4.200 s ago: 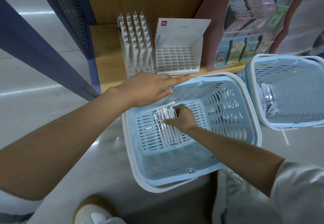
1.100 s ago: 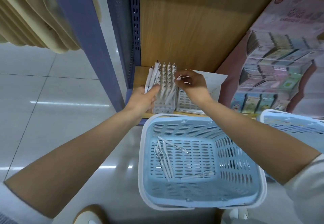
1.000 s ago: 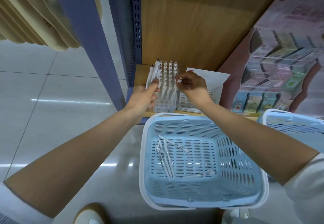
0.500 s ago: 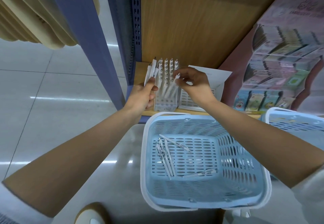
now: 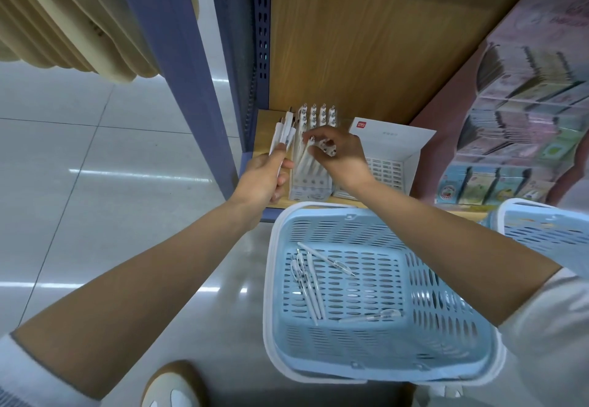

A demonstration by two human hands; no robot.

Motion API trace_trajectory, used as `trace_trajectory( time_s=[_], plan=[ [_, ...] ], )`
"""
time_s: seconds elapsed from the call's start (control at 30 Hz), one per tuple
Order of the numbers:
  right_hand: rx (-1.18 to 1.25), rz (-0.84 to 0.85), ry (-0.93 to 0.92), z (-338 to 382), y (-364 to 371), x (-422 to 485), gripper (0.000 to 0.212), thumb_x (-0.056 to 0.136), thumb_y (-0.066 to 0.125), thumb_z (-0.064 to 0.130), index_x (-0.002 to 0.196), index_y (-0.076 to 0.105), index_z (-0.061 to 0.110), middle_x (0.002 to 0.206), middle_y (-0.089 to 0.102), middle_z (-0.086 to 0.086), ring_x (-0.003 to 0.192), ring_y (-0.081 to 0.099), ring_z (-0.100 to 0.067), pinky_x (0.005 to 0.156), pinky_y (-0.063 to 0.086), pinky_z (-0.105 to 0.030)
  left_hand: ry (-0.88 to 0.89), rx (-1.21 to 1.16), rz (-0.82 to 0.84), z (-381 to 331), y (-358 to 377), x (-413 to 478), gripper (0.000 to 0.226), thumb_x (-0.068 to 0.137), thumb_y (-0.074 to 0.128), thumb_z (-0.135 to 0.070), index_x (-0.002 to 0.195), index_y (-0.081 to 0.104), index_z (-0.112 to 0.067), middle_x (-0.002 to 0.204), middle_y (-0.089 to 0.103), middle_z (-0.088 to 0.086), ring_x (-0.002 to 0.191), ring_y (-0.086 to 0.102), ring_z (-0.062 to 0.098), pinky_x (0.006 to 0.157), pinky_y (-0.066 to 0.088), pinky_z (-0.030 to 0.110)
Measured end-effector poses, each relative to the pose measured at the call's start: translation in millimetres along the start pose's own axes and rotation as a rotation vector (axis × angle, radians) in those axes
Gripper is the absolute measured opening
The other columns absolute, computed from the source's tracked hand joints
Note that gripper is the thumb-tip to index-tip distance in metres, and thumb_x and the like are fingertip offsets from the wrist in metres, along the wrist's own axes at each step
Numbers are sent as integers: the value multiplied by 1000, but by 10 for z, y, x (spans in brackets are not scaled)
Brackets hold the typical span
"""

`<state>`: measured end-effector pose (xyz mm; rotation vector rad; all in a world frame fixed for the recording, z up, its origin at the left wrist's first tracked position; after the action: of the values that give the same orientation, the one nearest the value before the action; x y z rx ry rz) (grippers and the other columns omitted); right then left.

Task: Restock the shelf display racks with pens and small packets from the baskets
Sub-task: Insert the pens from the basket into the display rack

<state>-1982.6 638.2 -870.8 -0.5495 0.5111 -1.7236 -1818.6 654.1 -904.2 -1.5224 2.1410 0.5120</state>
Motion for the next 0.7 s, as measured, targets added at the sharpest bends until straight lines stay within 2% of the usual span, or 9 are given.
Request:
trace_trajectory(
  time_s=[0.1, 0.57, 0.7],
  plan=[
    [5, -8, -1, -35, -6, 5, 17, 87, 65, 8, 102, 70, 15, 102, 67, 8, 82, 54, 18, 73, 41, -3, 3, -8, -3, -18, -6, 11, 40, 100, 43, -47, 90, 60, -12, 60, 36, -1, 44, 27, 11, 43, 22, 22],
    [34, -11, 11, -45, 17, 23, 15, 86, 65, 8, 99, 70, 14, 97, 68, 9, 83, 56, 13, 73, 41, -5, 4, -13, 2, -38, -18, 34, 41, 101, 41, -47, 91, 59, -11, 58, 36, -1, 42, 26, 10, 41, 21, 22],
    [-37, 1, 1, -61, 86, 27, 18, 83, 67, 9, 99, 70, 18, 97, 65, 9, 92, 57, -1, 84, 43, -15, 6, -6, 7, -30, -10, 34, 40, 101, 41, -46, 91, 59, -11, 58, 36, -1, 42, 27, 10, 41, 22, 22]
  ],
)
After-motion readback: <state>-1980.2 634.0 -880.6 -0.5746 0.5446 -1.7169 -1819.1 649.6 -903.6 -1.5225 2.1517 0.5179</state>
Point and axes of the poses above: each hand's wrist, its own x-axis towards the middle knuckle, its own y-axis out of the palm, z = x × y, the point moved 10 cm from there along x, towards the middle knuckle
